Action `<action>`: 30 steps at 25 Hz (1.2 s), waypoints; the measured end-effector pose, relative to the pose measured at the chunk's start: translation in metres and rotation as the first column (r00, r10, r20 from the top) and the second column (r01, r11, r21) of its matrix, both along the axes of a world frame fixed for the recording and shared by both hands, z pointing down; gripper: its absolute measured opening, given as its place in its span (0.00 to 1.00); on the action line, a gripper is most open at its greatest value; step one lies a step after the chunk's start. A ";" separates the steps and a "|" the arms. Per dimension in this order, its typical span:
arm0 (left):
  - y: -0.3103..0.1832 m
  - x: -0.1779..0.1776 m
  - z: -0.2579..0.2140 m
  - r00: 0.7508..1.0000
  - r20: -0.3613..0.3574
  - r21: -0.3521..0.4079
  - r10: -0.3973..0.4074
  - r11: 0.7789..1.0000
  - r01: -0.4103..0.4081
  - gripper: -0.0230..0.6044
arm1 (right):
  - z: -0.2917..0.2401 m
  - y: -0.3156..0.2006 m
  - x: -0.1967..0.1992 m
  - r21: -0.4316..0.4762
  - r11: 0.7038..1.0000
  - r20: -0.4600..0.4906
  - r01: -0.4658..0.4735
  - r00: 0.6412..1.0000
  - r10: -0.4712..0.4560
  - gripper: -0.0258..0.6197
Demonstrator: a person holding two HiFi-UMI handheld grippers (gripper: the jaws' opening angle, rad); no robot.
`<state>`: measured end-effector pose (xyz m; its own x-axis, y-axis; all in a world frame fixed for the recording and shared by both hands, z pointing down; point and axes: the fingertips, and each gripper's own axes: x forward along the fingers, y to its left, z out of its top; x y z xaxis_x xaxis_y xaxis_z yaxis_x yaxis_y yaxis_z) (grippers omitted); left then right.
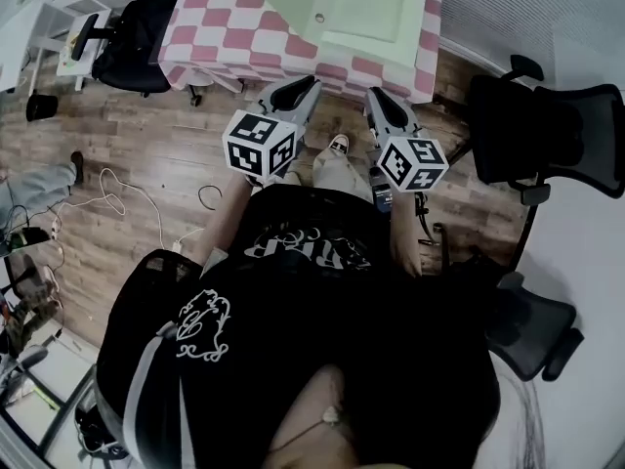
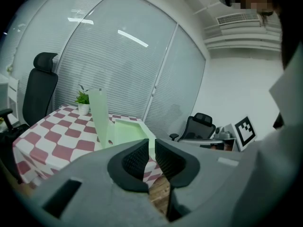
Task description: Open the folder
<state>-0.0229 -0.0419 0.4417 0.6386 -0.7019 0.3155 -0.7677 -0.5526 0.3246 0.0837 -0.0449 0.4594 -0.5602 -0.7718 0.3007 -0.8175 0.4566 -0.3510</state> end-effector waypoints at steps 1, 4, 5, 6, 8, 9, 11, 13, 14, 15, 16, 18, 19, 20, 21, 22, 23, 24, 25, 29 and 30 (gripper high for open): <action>0.009 -0.005 0.000 1.000 -0.001 0.004 0.004 1.000 -0.004 0.12 | -0.002 0.010 -0.008 0.006 1.000 -0.004 0.003 1.000 -0.003 0.09; 0.037 -0.021 -0.002 1.000 -0.017 0.017 0.012 1.000 -0.012 0.12 | -0.005 0.040 -0.030 0.019 1.000 -0.007 0.011 1.000 -0.011 0.09; 0.047 -0.026 -0.003 0.999 -0.027 0.018 0.016 1.000 -0.016 0.12 | -0.006 0.051 -0.037 0.022 1.000 -0.009 0.014 1.000 -0.014 0.09; 0.056 -0.031 -0.003 0.999 -0.039 0.017 0.020 1.000 -0.020 0.12 | -0.006 0.062 -0.044 0.024 1.000 -0.010 0.016 1.000 -0.016 0.09; 0.073 -0.037 -0.003 0.998 -0.064 0.008 0.030 1.000 -0.030 0.12 | -0.006 0.084 -0.055 0.023 1.000 -0.009 0.018 1.000 -0.017 0.09; 0.081 -0.039 -0.002 0.997 -0.072 0.003 0.036 0.999 -0.036 0.12 | -0.005 0.094 -0.059 0.022 1.000 -0.010 0.019 1.000 -0.019 0.09; 0.098 -0.042 -0.001 0.996 -0.077 -0.002 0.051 0.999 -0.052 0.12 | -0.003 0.114 -0.067 0.019 1.000 -0.018 0.025 1.000 -0.024 0.09; 0.116 -0.042 0.001 0.995 -0.068 -0.001 0.066 0.998 -0.066 0.12 | -0.002 0.132 -0.073 0.016 0.999 -0.031 0.033 0.999 -0.033 0.09; 0.124 -0.043 0.003 0.995 -0.064 -0.001 0.073 0.997 -0.074 0.12 | -0.002 0.140 -0.076 0.016 0.999 -0.037 0.037 0.999 -0.036 0.09; 0.132 -0.043 0.005 0.995 -0.060 -0.001 0.080 0.997 -0.080 0.12 | -0.002 0.147 -0.079 0.016 0.999 -0.043 0.041 0.998 -0.040 0.09; 0.139 -0.043 0.006 0.995 -0.059 -0.001 0.086 0.996 -0.086 0.12 | -0.002 0.153 -0.081 0.016 0.999 -0.048 0.044 0.998 -0.043 0.09; 0.149 -0.044 0.008 0.994 -0.060 -0.001 0.094 0.996 -0.094 0.12 | -0.002 0.164 -0.085 0.018 0.999 -0.055 0.049 0.997 -0.048 0.09; 0.153 -0.044 0.008 0.993 -0.061 0.000 0.096 0.995 -0.096 0.12 | -0.002 0.168 -0.087 0.020 0.999 -0.058 0.051 0.997 -0.049 0.09; 0.157 -0.045 0.008 0.993 -0.063 0.002 0.097 0.995 -0.097 0.12 | -0.002 0.172 -0.088 0.021 0.998 -0.060 0.052 0.997 -0.051 0.09; 0.160 -0.045 0.007 0.993 -0.065 0.003 0.097 0.995 -0.097 0.12 | -0.003 0.175 -0.088 0.022 0.998 -0.062 0.053 0.997 -0.052 0.09; 0.163 -0.046 0.007 0.993 -0.067 0.004 0.097 0.995 -0.097 0.12 | -0.003 0.178 -0.089 0.023 0.998 -0.065 0.055 0.997 -0.053 0.09; 0.165 -0.047 0.006 0.993 -0.069 0.005 0.096 0.995 -0.096 0.12 | -0.003 0.181 -0.090 0.023 0.998 -0.067 0.056 0.996 -0.054 0.09; 0.167 -0.047 0.006 0.993 -0.069 0.006 0.095 0.995 -0.095 0.12 | -0.003 0.183 -0.091 0.023 0.998 -0.069 0.057 0.996 -0.055 0.09; 0.169 -0.048 0.006 0.993 -0.069 0.006 0.095 0.995 -0.095 0.12 | -0.003 0.185 -0.091 0.024 0.998 -0.071 0.058 0.996 -0.056 0.09; 0.174 -0.046 0.008 0.993 -0.064 0.005 0.098 0.995 -0.098 0.12 | -0.001 0.188 -0.092 0.022 0.998 -0.079 0.065 0.995 -0.063 0.09; 0.175 -0.046 0.008 0.993 -0.062 0.004 0.100 0.995 -0.100 0.12 | 0.000 0.189 -0.092 0.020 0.998 -0.082 0.067 0.995 -0.065 0.09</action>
